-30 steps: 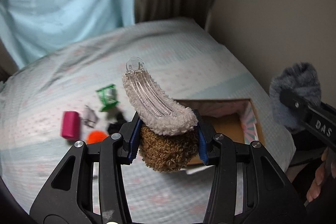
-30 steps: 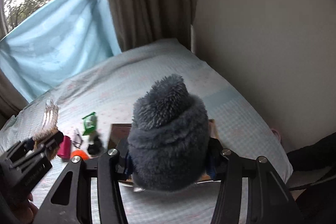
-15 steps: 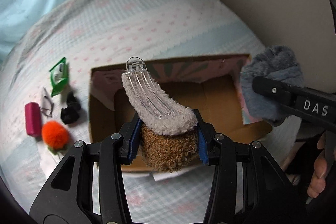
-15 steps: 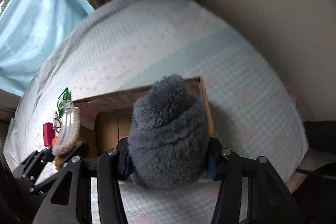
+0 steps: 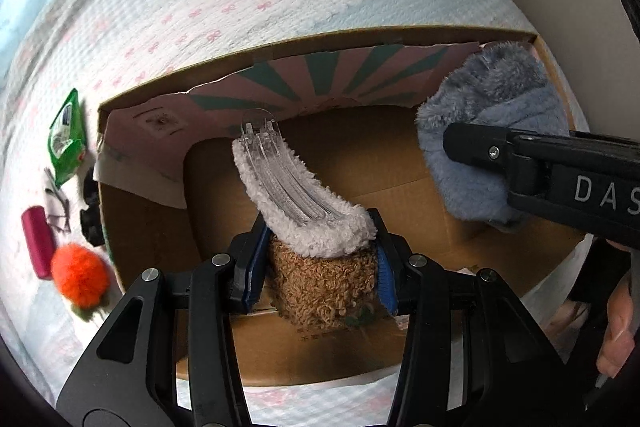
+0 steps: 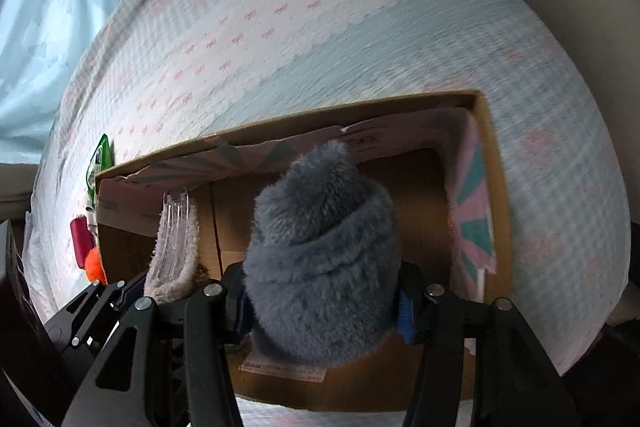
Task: Organize soft objects
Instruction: 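Carry the brown clip and grey hat into the cardboard box with both tools, then release both items in the box and lift both tools away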
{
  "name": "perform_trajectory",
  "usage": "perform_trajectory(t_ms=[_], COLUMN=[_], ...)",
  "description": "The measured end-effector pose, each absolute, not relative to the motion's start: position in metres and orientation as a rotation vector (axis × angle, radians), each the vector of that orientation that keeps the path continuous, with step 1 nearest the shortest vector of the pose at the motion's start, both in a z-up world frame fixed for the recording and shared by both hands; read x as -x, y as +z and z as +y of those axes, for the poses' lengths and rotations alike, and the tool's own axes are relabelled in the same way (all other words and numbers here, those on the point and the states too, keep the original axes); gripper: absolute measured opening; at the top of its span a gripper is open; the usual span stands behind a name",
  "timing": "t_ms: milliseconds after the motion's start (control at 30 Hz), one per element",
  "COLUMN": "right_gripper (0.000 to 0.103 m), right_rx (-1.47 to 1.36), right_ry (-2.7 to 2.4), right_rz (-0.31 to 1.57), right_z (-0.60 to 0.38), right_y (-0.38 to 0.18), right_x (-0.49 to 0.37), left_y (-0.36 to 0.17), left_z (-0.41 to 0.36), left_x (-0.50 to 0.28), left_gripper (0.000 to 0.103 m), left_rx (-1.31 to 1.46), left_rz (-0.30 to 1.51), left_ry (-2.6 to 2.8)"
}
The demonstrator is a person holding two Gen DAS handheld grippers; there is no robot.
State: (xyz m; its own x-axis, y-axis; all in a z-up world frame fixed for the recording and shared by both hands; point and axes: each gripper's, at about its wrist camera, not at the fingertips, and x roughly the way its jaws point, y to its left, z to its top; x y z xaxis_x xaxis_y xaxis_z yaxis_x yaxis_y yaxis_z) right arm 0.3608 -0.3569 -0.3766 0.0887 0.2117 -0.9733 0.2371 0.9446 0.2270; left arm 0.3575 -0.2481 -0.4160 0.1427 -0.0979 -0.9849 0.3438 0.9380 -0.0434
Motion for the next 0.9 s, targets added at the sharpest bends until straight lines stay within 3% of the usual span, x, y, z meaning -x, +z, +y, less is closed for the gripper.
perform_trajectory(t_ms=[33, 100, 133, 167, 233, 667, 900], right_gripper=[0.051, 0.056, 0.065, 0.082, 0.102, 0.102, 0.102], right_rx=[-0.377, -0.404, -0.400, -0.391, -0.360, -0.292, -0.274], right_ry=[-0.018, -0.001, 0.004, 0.003, -0.005, -0.010, -0.018], right_rz=[1.498, 1.512, 1.503, 1.493, 1.449, 1.372, 1.331], right_z=[-0.357, -0.358, -0.357, -0.356, -0.355, -0.359, -0.357], right_y=[-0.377, -0.380, -0.379, -0.377, -0.370, -0.337, -0.300], right_x=[-0.362, -0.364, -0.365, -0.366, -0.366, -0.355, -0.341], left_y=[-0.415, -0.410, -0.407, -0.404, -0.398, -0.375, -0.330], left_z=[-0.248, -0.253, -0.254, -0.254, -0.252, -0.229, -0.222], left_x=[-0.358, -0.360, -0.360, -0.360, -0.357, -0.345, -0.326], left_gripper=[0.044, 0.060, 0.085, 0.102, 0.103, 0.103, 0.103], left_rx=[-0.217, -0.255, -0.270, -0.284, -0.303, -0.266, -0.240], left_rz=[1.395, 1.386, 1.381, 1.373, 1.365, 1.357, 1.285], left_ry=[-0.330, -0.348, -0.355, -0.361, -0.378, -0.359, -0.345])
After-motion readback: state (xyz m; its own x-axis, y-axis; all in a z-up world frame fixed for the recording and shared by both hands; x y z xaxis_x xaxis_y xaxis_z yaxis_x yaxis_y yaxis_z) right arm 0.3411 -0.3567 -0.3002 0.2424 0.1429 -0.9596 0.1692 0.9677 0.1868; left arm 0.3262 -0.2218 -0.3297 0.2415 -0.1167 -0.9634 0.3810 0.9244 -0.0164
